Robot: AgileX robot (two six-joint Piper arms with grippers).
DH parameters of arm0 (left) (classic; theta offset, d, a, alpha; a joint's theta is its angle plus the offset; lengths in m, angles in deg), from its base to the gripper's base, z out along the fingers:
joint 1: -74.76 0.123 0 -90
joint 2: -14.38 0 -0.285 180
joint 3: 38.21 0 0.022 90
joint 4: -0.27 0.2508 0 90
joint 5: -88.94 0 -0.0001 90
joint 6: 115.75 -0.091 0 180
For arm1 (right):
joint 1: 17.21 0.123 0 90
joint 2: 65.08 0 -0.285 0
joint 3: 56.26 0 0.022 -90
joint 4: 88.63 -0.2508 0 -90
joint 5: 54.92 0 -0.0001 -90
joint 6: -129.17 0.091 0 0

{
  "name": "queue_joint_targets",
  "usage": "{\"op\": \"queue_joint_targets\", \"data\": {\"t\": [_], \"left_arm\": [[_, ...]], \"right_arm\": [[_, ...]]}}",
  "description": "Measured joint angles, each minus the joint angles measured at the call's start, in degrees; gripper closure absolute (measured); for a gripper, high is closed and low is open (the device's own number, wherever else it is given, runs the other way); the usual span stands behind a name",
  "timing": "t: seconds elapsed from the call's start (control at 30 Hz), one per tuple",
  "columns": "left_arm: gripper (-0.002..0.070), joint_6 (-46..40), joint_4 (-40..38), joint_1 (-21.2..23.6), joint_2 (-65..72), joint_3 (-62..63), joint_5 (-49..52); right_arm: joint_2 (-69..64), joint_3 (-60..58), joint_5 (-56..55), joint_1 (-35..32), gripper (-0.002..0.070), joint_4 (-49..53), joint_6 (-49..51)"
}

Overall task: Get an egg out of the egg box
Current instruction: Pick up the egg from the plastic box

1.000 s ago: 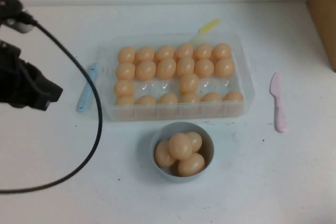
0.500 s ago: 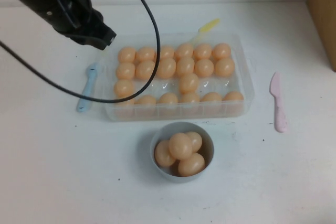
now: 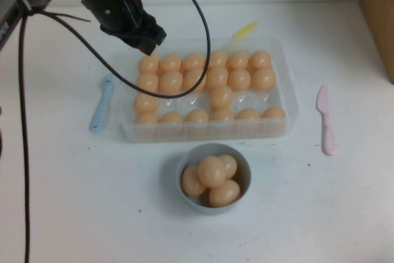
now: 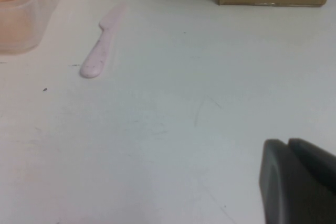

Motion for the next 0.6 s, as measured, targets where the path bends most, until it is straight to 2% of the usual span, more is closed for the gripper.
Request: {"op": "queue_joint_targets", "data": {"t": [0.07,0.17,0.3,0.6], "left_arm": [[0.0336,0.37,0.0,0.0,1.58,0.09,-0.9],[0.0223,0.65,0.0,-0.04,3.67,0.09,-3.51],[0.0181,0.75,0.0,-0.04,6.17,0.13,-8.53],[0.0172,0.75,0.0,-0.04,9.44,0.87,-17.26]], "right_arm": [[0.0,0.0,0.0,0.0,0.0694,0.0,0.0],[0.0,0.0,0.0,0.0,0.0694,0.0,0.0],[0.0,0.0,0.0,0.0,0.0694,0.0,0.0],[0.0,0.0,0.0,0.0,0.0694,0.0,0.0]]}}
